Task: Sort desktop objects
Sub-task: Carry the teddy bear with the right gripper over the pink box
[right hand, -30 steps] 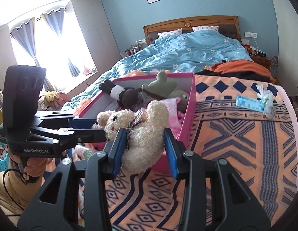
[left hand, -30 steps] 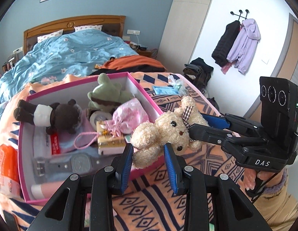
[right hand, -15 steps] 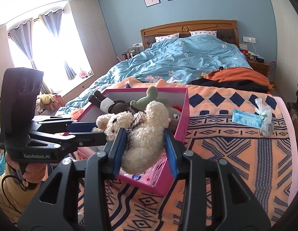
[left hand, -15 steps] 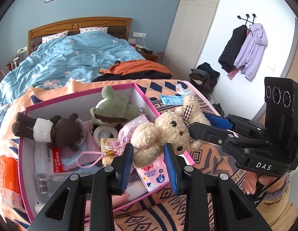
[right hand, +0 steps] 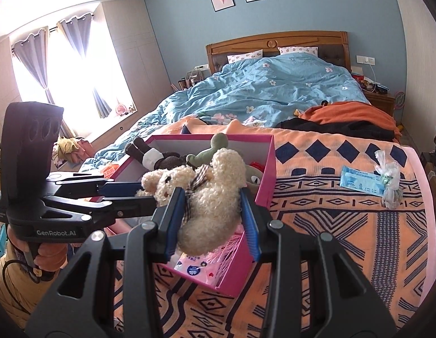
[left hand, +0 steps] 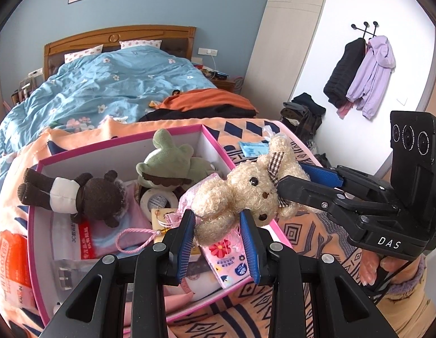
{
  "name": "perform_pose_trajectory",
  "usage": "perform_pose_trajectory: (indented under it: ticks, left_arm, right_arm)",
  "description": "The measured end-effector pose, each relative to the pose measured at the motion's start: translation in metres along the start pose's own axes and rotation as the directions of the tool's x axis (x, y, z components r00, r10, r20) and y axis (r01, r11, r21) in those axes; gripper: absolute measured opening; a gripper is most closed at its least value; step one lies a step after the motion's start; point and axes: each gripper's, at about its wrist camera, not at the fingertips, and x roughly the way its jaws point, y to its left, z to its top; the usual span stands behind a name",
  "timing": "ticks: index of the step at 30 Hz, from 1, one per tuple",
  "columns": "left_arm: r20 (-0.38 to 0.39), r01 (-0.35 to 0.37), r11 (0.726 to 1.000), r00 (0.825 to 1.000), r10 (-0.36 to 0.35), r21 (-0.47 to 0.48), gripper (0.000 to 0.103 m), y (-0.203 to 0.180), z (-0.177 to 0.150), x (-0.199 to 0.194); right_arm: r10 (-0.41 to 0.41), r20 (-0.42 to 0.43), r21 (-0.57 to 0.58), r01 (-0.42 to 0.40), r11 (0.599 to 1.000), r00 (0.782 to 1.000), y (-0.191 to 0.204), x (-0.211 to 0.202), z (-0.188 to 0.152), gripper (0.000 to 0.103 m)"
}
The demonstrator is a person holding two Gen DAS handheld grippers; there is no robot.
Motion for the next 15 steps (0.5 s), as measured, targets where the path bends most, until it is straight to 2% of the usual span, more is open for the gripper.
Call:
perform_pose_trajectory:
  ticks: [15]
  left_arm:
    - [-0.001, -0.008, 1.0, 1.0, 0.008, -0.005, 0.032, 0.0032, 0.0055, 0.0027]
  right_arm:
    - [-0.011, 0.0, -0.021, 0.011, 1.0, 1.0, 0.0001, 0.0033, 0.0068, 0.042]
